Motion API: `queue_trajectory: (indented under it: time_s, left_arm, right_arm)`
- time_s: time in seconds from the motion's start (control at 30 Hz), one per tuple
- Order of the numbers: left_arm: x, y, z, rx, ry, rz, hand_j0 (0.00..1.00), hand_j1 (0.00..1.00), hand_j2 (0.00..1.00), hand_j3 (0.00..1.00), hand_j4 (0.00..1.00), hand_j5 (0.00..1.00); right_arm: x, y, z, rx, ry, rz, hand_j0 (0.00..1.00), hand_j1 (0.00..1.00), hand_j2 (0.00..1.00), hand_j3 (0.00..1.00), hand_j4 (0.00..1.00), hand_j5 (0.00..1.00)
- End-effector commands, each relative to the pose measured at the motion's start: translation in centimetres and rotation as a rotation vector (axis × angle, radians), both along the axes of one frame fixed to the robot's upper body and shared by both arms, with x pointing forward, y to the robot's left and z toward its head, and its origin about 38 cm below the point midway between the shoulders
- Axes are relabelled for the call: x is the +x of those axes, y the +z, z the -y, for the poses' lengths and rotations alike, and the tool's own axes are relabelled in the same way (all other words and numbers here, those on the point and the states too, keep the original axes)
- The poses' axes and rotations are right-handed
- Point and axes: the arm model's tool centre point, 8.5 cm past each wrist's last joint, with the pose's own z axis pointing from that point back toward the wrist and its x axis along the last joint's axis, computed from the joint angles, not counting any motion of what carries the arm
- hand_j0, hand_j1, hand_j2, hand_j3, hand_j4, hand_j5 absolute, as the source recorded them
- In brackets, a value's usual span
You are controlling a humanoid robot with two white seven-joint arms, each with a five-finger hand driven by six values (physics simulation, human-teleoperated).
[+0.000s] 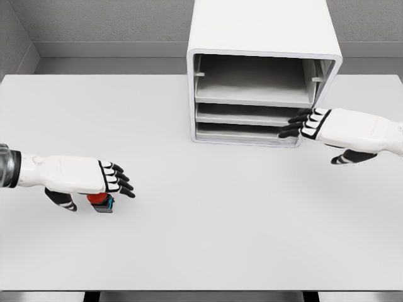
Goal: Slide open multi-storey tabletop storage cabinets and put open load switch and slide close multi-storey tabletop storage cabinets
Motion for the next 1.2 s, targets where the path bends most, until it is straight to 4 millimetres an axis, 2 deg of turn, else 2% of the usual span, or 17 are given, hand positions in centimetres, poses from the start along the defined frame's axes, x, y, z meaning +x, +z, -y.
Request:
queue_trajectory:
  time_s: [0.0, 0.23, 0.4, 0.53, 0.57, 0.67, 0.77, 0.9, 1.03, 1.1, 1.17]
  left_arm:
    - [0.0, 0.0, 0.0, -0.001, 0.003, -0.005, 1.00, 1.00, 1.00, 1.00, 1.00, 1.00]
    - [-0.1, -0.2, 0.0, 0.000, 0.002, -0.008, 0.98, 0.98, 0.98, 0.98, 0.98, 0.98]
    - [-0.1, -0.5, 0.1, 0.007, -0.003, -0.005, 0.90, 0.90, 0.90, 0.90, 0.90, 0.90]
    - [0.1, -0.6, 0.0, 0.024, -0.002, 0.008, 0.87, 0.87, 0.87, 0.87, 0.87, 0.87]
    - [0.3, -1.0, 0.8, 0.029, -0.021, 0.021, 0.87, 0.87, 0.87, 0.87, 0.87, 0.87]
    - [0.8, -1.3, 0.7, 0.041, -0.014, 0.030, 0.87, 0.87, 0.87, 0.87, 0.87, 0.87]
    - [0.7, -1.3, 0.4, 0.050, -0.010, 0.030, 0.87, 0.87, 0.87, 0.87, 0.87, 0.87]
    - [0.7, -1.2, 0.0, 0.059, -0.003, 0.031, 0.87, 0.87, 0.87, 0.87, 0.87, 0.87]
    - [0.5, -1.0, -0.6, 0.074, 0.006, 0.033, 0.87, 0.87, 0.87, 0.87, 0.87, 0.87]
    - [0.5, -1.0, -0.6, 0.073, 0.005, 0.033, 0.87, 0.87, 0.87, 0.87, 0.87, 0.87]
    - [0.5, -1.0, -0.6, 0.074, 0.004, 0.033, 0.78, 0.78, 0.78, 0.78, 0.78, 0.78]
  right_arm:
    - [-0.2, -0.8, -0.9, 0.029, 0.024, -0.037, 1.00, 1.00, 1.00, 1.00, 1.00, 1.00]
    - [1.0, 0.4, -4.3, 0.065, 0.111, -0.011, 1.00, 1.00, 1.00, 1.00, 1.00, 1.00]
    - [1.3, 0.5, -6.4, 0.074, 0.165, -0.011, 1.00, 1.00, 1.00, 1.00, 1.00, 1.00]
    - [2.5, 0.7, -7.2, 0.081, 0.171, -0.009, 1.00, 1.00, 1.00, 1.00, 1.00, 1.00]
    - [3.0, 0.7, -7.3, 0.086, 0.166, -0.012, 1.00, 1.00, 1.00, 1.00, 1.00, 1.00]
    - [3.6, 0.3, -8.5, 0.083, 0.185, -0.027, 1.00, 1.00, 1.00, 1.00, 1.00, 1.00]
    - [4.2, 0.2, -8.6, 0.090, 0.176, -0.033, 1.00, 1.00, 1.00, 1.00, 1.00, 1.00]
    - [6.4, 0.2, -7.5, 0.101, 0.111, -0.043, 1.00, 1.00, 1.00, 1.00, 1.00, 1.00]
    - [7.0, 0.2, -6.9, 0.103, 0.087, -0.048, 1.00, 1.00, 1.00, 1.00, 1.00, 1.00]
    - [7.1, 0.2, -7.4, 0.106, 0.098, -0.048, 1.00, 1.00, 1.00, 1.00, 1.00, 1.00]
    - [7.3, -0.1, -7.4, 0.100, 0.087, -0.058, 1.00, 1.00, 1.00, 1.00, 1.00, 1.00]
